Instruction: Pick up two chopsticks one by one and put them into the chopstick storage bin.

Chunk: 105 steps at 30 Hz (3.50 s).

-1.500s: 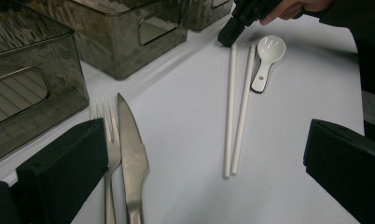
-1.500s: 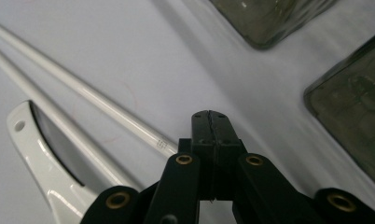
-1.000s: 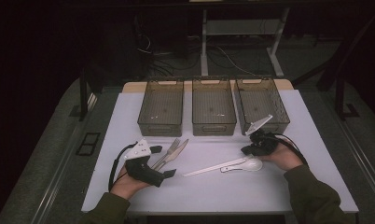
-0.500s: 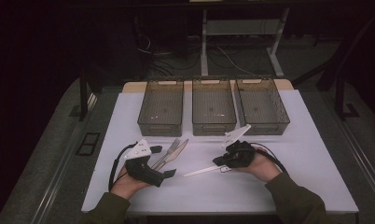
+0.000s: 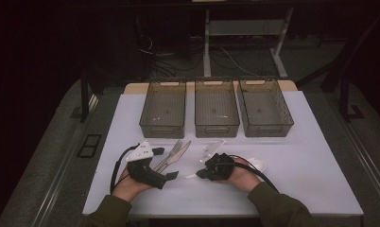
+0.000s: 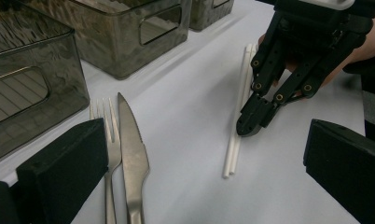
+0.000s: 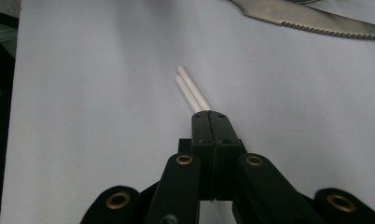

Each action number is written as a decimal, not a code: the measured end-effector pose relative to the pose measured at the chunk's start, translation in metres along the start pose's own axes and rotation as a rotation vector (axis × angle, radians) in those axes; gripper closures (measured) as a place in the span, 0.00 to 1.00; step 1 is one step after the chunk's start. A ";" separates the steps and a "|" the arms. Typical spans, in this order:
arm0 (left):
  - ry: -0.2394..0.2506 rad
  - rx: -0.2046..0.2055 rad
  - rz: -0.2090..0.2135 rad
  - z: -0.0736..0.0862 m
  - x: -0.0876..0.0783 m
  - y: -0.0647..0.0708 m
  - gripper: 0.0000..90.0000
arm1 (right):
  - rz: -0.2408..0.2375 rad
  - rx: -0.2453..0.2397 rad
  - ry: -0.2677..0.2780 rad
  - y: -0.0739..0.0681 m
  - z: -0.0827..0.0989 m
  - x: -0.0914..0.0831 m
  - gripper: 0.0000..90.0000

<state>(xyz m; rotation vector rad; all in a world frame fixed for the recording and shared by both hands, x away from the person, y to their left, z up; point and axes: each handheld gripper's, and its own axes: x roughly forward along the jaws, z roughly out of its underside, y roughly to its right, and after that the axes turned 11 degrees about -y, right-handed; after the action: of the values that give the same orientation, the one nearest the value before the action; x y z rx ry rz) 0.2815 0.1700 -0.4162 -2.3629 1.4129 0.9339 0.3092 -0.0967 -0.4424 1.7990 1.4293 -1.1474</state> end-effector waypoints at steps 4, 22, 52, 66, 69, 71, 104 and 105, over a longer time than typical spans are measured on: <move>-0.004 0.006 -0.001 0.000 0.000 0.000 0.00 | 0.007 0.009 0.004 0.000 -0.004 0.002 1.00; 0.005 0.003 -0.001 0.000 -0.001 0.000 0.00 | 0.054 0.044 0.014 0.015 -0.020 0.006 1.00; -0.001 0.002 0.003 0.000 0.000 0.000 0.00 | 0.173 0.355 -0.013 0.107 0.089 -0.078 0.94; -0.001 -0.001 0.003 0.000 0.001 0.000 0.00 | 0.040 0.134 -0.091 0.097 0.080 -0.070 0.52; 0.001 -0.001 0.004 0.000 0.000 0.000 0.00 | 0.038 0.108 -0.111 0.095 0.076 -0.066 0.52; 0.001 -0.001 0.004 0.000 0.000 0.000 0.00 | 0.057 0.071 -0.147 0.093 0.072 -0.062 0.54; 0.001 -0.002 0.003 0.000 0.000 0.000 0.00 | 0.094 0.033 -0.251 0.088 0.072 -0.064 0.80; 0.002 -0.003 0.003 0.000 0.000 0.000 0.00 | 0.096 0.034 -0.251 0.088 0.072 -0.064 0.80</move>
<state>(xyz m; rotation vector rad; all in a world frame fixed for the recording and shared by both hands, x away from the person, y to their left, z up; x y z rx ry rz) 0.2817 0.1698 -0.4161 -2.3654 1.4163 0.9360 0.3693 -0.2114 -0.4272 1.6593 1.1725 -1.3021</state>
